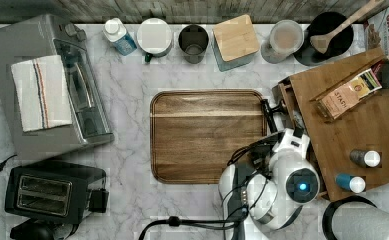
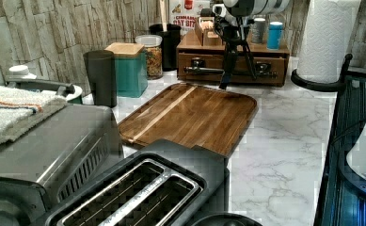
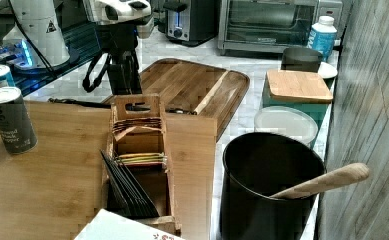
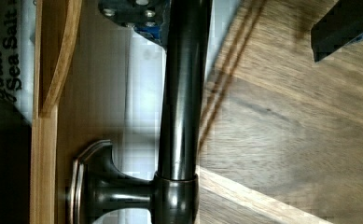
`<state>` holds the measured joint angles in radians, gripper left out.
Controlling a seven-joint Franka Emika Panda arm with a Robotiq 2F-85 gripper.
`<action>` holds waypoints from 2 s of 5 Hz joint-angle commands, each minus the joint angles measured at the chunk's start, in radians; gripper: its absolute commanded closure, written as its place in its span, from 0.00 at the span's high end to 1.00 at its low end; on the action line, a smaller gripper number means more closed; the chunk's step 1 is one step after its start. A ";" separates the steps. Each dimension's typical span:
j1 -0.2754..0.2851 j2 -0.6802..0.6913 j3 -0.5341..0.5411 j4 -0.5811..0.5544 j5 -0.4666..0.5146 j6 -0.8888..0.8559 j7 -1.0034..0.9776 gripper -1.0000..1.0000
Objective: Open the drawer.
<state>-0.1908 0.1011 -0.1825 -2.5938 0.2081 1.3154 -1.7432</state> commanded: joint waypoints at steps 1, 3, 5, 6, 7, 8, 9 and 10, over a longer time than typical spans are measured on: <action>0.200 -0.101 0.141 -0.259 0.038 -0.037 0.186 1.00; 0.295 -0.103 0.254 -0.312 0.095 -0.019 0.374 1.00; 0.353 -0.108 0.346 -0.322 0.141 -0.080 0.491 1.00; 0.363 -0.117 0.381 -0.319 0.129 -0.133 0.534 1.00; 0.353 -0.150 0.409 -0.329 0.080 -0.150 0.595 1.00; 0.345 -0.240 0.406 -0.340 -0.095 -0.178 0.743 1.00; 0.337 -0.240 0.415 -0.340 -0.092 -0.177 0.741 1.00; 0.333 -0.240 0.420 -0.340 -0.090 -0.178 0.740 1.00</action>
<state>-0.0571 -0.0911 0.0473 -2.7891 0.1046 1.2305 -1.0625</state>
